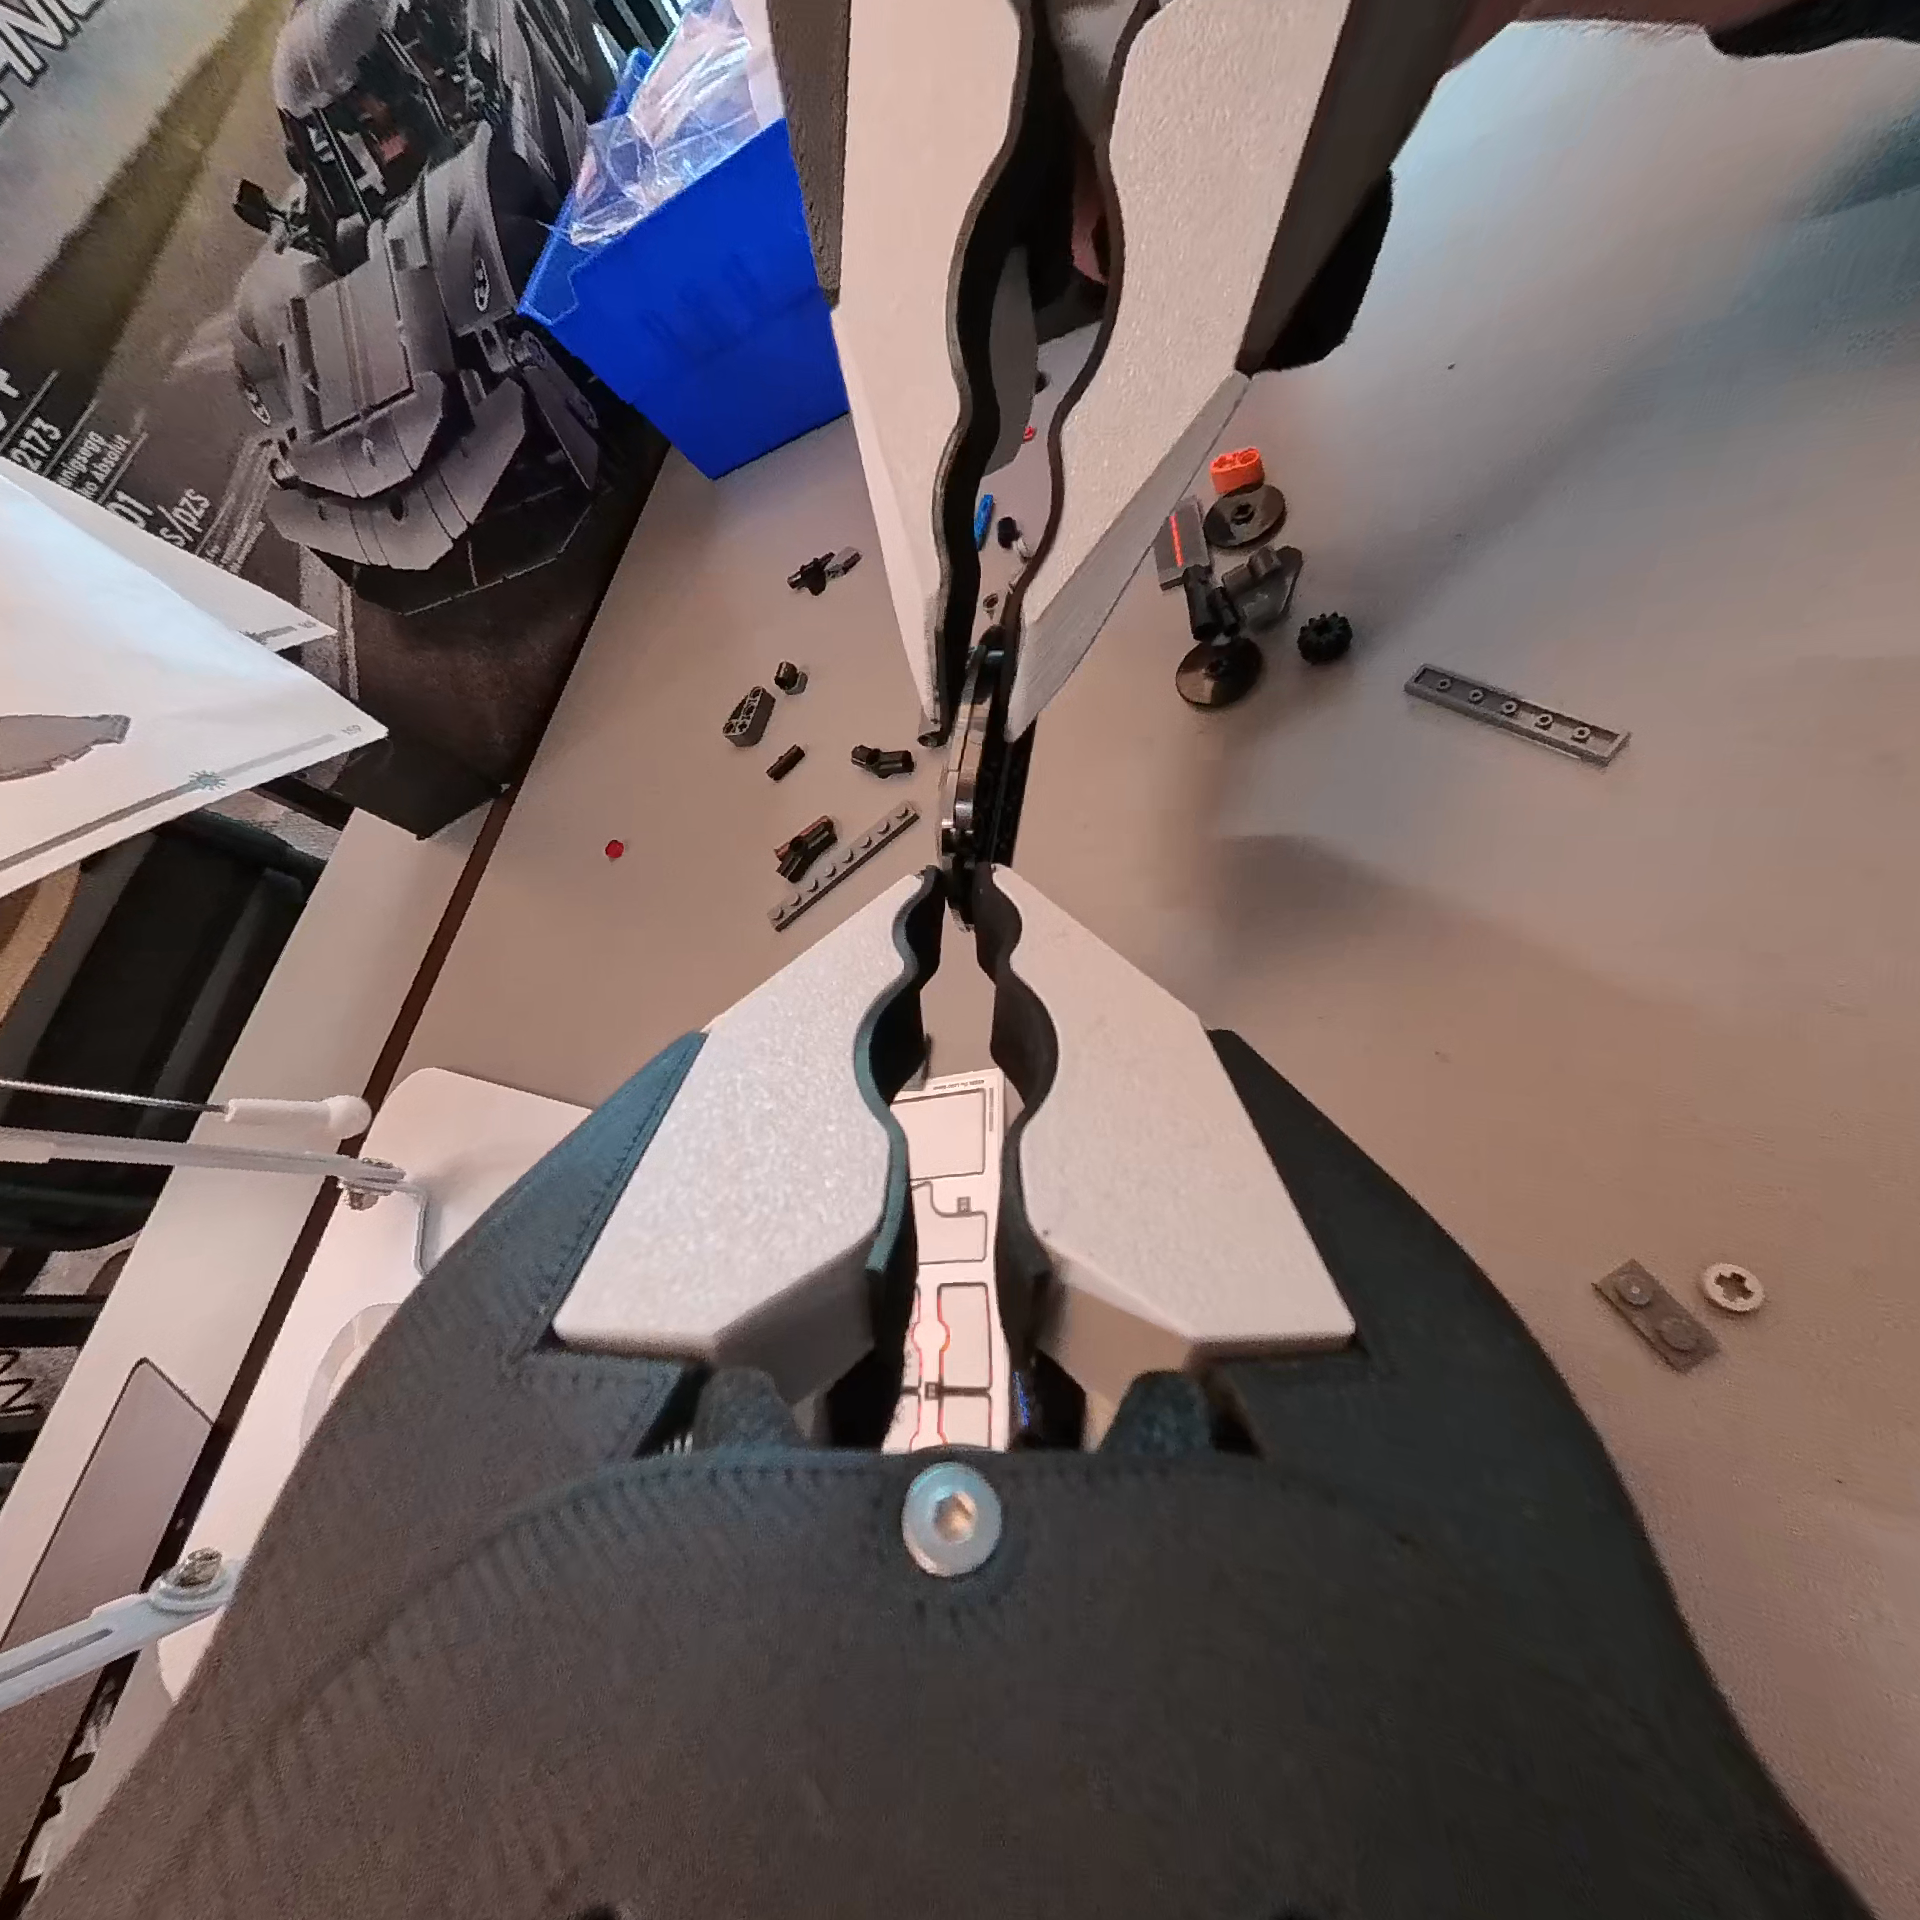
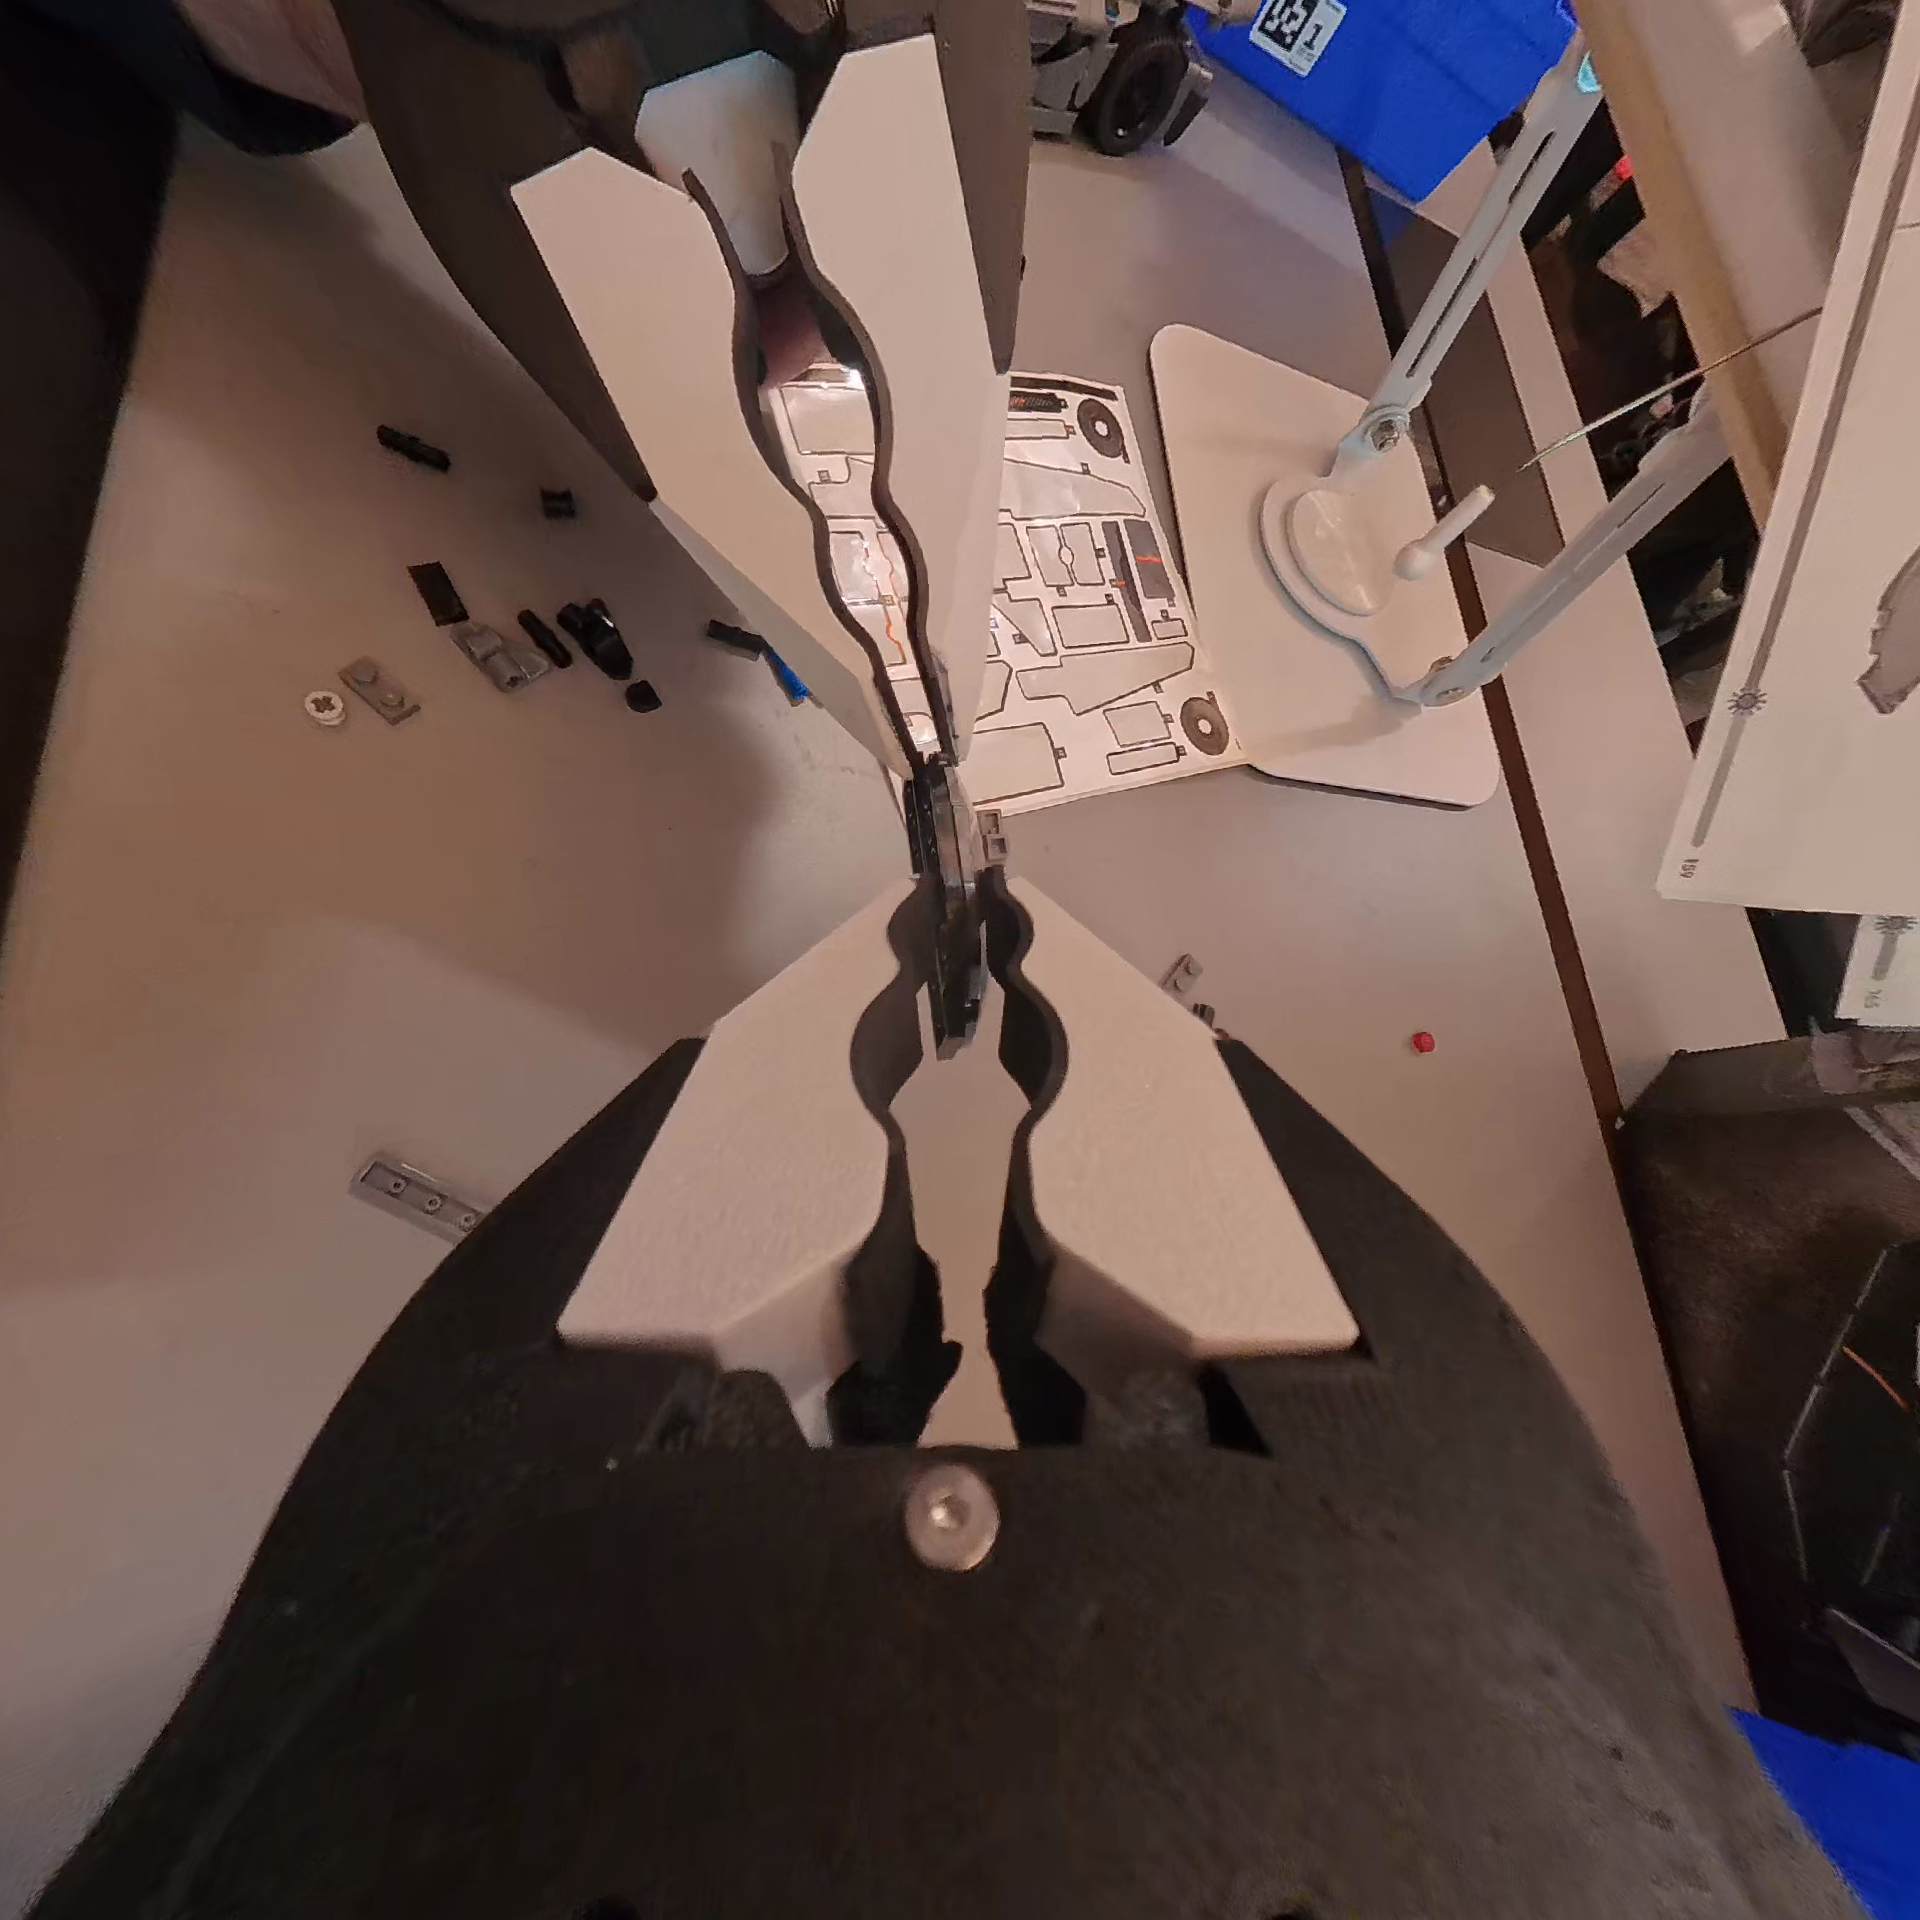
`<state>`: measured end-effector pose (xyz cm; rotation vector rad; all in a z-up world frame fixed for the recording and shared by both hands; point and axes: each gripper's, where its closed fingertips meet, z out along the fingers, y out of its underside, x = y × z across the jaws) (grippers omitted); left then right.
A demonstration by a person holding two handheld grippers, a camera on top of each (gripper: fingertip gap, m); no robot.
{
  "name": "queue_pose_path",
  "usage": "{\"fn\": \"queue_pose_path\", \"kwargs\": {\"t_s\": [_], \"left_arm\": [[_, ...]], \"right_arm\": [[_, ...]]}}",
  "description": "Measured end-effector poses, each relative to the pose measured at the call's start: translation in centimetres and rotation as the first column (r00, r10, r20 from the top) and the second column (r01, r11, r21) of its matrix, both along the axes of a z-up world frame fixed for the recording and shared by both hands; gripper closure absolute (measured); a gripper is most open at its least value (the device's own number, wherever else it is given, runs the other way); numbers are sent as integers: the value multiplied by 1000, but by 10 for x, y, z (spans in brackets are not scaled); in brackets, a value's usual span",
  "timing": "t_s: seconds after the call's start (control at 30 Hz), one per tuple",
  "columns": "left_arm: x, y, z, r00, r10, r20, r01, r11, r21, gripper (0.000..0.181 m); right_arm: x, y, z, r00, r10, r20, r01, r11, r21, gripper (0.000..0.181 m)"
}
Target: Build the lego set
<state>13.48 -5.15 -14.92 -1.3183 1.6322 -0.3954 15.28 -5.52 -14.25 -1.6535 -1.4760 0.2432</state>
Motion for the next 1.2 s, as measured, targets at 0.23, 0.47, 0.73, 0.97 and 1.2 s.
{"fn": "queue_pose_path", "kwargs": {"t_s": [0.23,0.47,0.73,0.97,1.2], "left_arm": [[-1,1,0,1000,4,0,-4,1000,15,178],[-1,1,3,1000,3,15,-3,1000,21,179],[-1,3,4,1000,7,22,-8,1000,6,178],[-2,4,5,999,11,31,-12,1000,12,179],[-3,5,10,999,16,52,-17,999,27,179]], "right_arm": [[-1,1,1,1000,-9,9,9,1000,13,174],[6,4,5,1000,-25,5,24,999,41,173],[7,3,4,999,-31,27,30,998,46,176],[5,4,8,999,-42,28,40,997,63,176],[10,6,12,999,-44,-7,44,997,71,174]]}}
